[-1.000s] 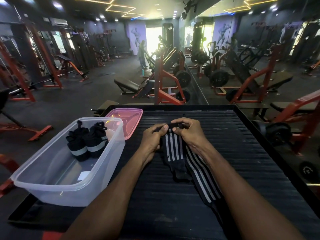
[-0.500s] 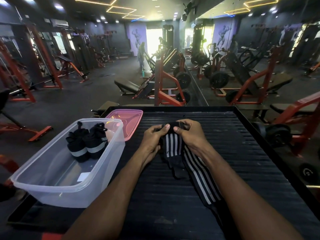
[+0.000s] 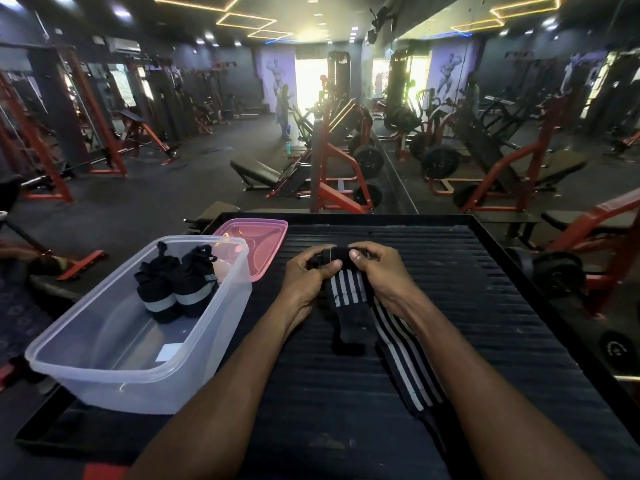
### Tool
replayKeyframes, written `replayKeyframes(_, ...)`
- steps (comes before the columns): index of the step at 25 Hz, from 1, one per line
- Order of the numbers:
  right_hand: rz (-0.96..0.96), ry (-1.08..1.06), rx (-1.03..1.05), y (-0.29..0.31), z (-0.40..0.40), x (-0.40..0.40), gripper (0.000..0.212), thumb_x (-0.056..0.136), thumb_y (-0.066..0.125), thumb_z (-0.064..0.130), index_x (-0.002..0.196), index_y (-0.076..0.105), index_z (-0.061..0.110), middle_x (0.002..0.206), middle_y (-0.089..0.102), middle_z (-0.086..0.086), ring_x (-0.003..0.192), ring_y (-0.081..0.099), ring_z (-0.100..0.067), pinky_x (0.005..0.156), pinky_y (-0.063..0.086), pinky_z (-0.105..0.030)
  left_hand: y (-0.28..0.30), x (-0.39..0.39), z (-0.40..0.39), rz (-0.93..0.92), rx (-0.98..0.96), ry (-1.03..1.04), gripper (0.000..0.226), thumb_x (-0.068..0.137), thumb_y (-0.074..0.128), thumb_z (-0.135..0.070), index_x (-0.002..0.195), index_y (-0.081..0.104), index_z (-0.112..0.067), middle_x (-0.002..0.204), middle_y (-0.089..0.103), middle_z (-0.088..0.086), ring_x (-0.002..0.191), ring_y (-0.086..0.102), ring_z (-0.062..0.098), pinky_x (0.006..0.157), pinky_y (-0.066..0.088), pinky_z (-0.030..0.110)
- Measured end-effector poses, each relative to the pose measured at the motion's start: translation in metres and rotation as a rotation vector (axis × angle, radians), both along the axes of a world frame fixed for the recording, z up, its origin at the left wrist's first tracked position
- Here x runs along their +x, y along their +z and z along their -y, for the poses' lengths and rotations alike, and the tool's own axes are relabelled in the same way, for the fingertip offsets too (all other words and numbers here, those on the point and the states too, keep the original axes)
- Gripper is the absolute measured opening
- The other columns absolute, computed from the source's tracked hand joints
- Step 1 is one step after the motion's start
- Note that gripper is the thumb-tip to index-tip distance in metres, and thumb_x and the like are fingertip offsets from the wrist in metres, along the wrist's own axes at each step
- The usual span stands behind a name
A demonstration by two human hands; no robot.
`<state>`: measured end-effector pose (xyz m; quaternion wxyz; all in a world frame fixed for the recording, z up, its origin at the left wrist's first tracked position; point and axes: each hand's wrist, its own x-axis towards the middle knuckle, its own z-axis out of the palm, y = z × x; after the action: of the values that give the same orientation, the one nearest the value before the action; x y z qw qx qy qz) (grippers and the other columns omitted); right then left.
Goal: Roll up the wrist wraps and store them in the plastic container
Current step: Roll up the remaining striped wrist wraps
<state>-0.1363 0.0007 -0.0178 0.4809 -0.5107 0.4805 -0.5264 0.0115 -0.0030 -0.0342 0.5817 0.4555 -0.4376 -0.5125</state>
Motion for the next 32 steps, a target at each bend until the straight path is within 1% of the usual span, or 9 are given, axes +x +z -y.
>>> replayKeyframes(6, 0.039, -0.053, -0.107, 0.003, 0.002, -0.002, 0.036, 0.083, 0.062, -0.019, 0.093, 0.074, 0.014, 0.099, 0.073, -0.009, 0.088, 0.071, -0.018, 0.078, 0.061, -0.037, 0.001, -0.007, -0.002, -0.138, 0.254, -0.145, 0.015, 0.094, 0.065, -0.017, 0.101, 0.064, -0.003, 0.074, 0.068, 0.010, 0.054, 0.063, 0.013, 0.050, 0.051, 0.027)
replayKeyframes(9, -0.041, -0.025, -0.169, -0.004, 0.003, 0.001, 0.037, 0.078, 0.067, -0.019, 0.088, 0.077, 0.016, 0.095, 0.076, -0.006, 0.091, 0.072, -0.021, 0.079, 0.060, -0.038, 0.005, -0.005, -0.003, -0.193, 0.256, -0.128, 0.023, 0.089, 0.072, -0.030, 0.093, 0.067, -0.007, 0.074, 0.068, 0.007, 0.058, 0.061, 0.014, 0.053, 0.048, 0.027)
replayKeyframes(14, -0.018, 0.007, -0.115, 0.004, -0.001, 0.003, 0.049, 0.078, 0.049, -0.024, 0.096, 0.077, 0.012, 0.102, 0.072, -0.001, 0.103, 0.068, -0.024, 0.084, 0.060, -0.038, 0.004, -0.001, -0.001, -0.213, 0.213, -0.064, 0.005, 0.092, 0.068, -0.009, 0.093, 0.065, -0.006, 0.087, 0.066, 0.013, 0.070, 0.060, 0.018, 0.051, 0.050, 0.024)
replayKeyframes(18, 0.084, 0.048, 0.116, 0.008, -0.002, 0.002, 0.028, 0.094, 0.048, -0.008, 0.114, 0.064, 0.003, 0.102, 0.069, -0.018, 0.081, 0.070, -0.029, 0.053, 0.054, -0.035, 0.001, -0.001, 0.001, -0.161, 0.148, -0.128, 0.019, 0.094, 0.059, 0.004, 0.112, 0.066, 0.002, 0.106, 0.070, 0.021, 0.090, 0.066, 0.028, 0.074, 0.058, 0.037)
replayKeyframes(22, 0.054, 0.034, 0.162, 0.003, 0.001, 0.002, 0.021, 0.102, 0.054, 0.012, 0.107, 0.064, -0.006, 0.085, 0.068, -0.025, 0.056, 0.062, -0.024, 0.039, 0.042, -0.026, 0.004, -0.003, -0.004, -0.103, 0.119, -0.151, 0.030, 0.094, 0.054, 0.010, 0.116, 0.068, -0.004, 0.103, 0.073, 0.015, 0.082, 0.069, 0.023, 0.059, 0.056, 0.026)
replayKeyframes(25, 0.026, -0.037, 0.053, 0.003, 0.004, 0.002, 0.015, 0.094, 0.056, -0.007, 0.095, 0.069, 0.000, 0.086, 0.069, -0.020, 0.068, 0.066, -0.025, 0.053, 0.054, -0.033, 0.005, -0.002, -0.004, -0.156, 0.128, -0.179, 0.037, 0.091, 0.049, 0.016, 0.111, 0.069, -0.008, 0.101, 0.072, 0.016, 0.084, 0.069, 0.026, 0.061, 0.057, 0.030)
replayKeyframes(27, -0.056, -0.062, -0.034, 0.003, 0.005, 0.000, 0.027, 0.083, 0.057, -0.018, 0.090, 0.069, 0.006, 0.085, 0.070, -0.014, 0.079, 0.066, -0.026, 0.068, 0.055, -0.038, 0.007, -0.003, -0.006, -0.178, 0.157, -0.199, 0.021, 0.093, 0.056, 0.003, 0.105, 0.068, -0.009, 0.092, 0.071, 0.014, 0.073, 0.064, 0.020, 0.057, 0.050, 0.027)
replayKeyframes(29, -0.150, -0.050, -0.086, 0.002, 0.003, -0.001, 0.033, 0.077, 0.056, -0.021, 0.094, 0.069, 0.004, 0.090, 0.071, -0.015, 0.086, 0.066, -0.029, 0.075, 0.055, -0.040, 0.008, -0.004, -0.008, -0.195, 0.181, -0.218, 0.010, 0.095, 0.063, -0.015, 0.099, 0.067, -0.008, 0.080, 0.071, 0.010, 0.061, 0.062, 0.014, 0.053, 0.048, 0.024)
replayKeyframes(32, -0.238, -0.039, -0.129, 0.004, 0.000, 0.000, 0.033, 0.077, 0.059, -0.019, 0.098, 0.069, 0.005, 0.100, 0.071, -0.014, 0.095, 0.066, -0.025, 0.087, 0.055, -0.039, 0.006, -0.006, -0.007, -0.210, 0.190, -0.156, 0.015, 0.096, 0.062, -0.015, 0.100, 0.067, -0.001, 0.080, 0.073, 0.011, 0.065, 0.067, 0.017, 0.049, 0.051, 0.024)
